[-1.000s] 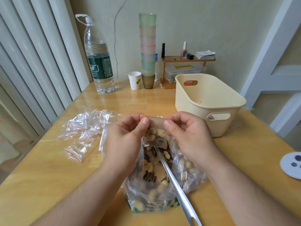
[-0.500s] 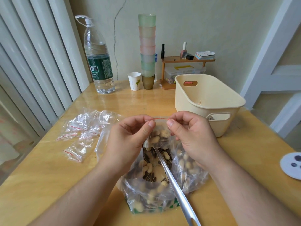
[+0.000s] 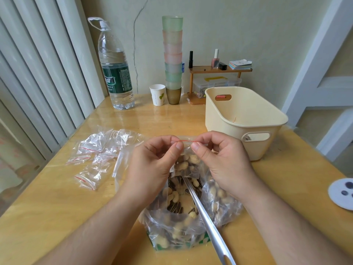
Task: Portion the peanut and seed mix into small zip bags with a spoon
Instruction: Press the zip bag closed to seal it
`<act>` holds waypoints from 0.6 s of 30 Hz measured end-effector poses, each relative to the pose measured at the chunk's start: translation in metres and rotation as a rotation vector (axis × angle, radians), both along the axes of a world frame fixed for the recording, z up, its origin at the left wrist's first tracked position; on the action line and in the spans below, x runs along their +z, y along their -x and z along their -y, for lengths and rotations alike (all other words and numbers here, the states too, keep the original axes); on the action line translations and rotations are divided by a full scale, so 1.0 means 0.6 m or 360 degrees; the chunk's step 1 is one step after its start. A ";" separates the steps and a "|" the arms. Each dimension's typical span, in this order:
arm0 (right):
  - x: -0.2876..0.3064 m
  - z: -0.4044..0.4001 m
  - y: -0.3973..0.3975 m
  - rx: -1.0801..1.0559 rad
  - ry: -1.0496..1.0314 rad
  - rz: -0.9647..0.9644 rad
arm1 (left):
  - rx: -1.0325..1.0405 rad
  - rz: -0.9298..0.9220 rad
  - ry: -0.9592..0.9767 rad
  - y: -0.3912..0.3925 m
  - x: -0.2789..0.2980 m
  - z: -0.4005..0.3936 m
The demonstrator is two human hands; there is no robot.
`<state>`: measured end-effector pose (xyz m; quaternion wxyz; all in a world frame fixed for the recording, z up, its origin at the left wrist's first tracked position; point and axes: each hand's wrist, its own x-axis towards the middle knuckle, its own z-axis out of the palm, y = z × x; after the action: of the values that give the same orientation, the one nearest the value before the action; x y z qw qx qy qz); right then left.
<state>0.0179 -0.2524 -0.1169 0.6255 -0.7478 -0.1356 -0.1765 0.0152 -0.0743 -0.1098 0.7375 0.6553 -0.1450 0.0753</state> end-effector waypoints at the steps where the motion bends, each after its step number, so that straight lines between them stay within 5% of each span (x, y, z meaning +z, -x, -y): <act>1: 0.000 0.001 0.000 -0.0012 -0.0021 -0.0009 | -0.0002 -0.0024 0.0040 0.001 0.001 0.001; 18: 0.004 -0.002 -0.002 0.0004 -0.0068 -0.0022 | -0.0090 -0.0055 0.0051 0.001 0.006 -0.001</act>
<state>0.0191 -0.2509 -0.1144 0.6423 -0.7354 -0.1285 -0.1735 0.0147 -0.0734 -0.1063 0.7522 0.6402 -0.1495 0.0455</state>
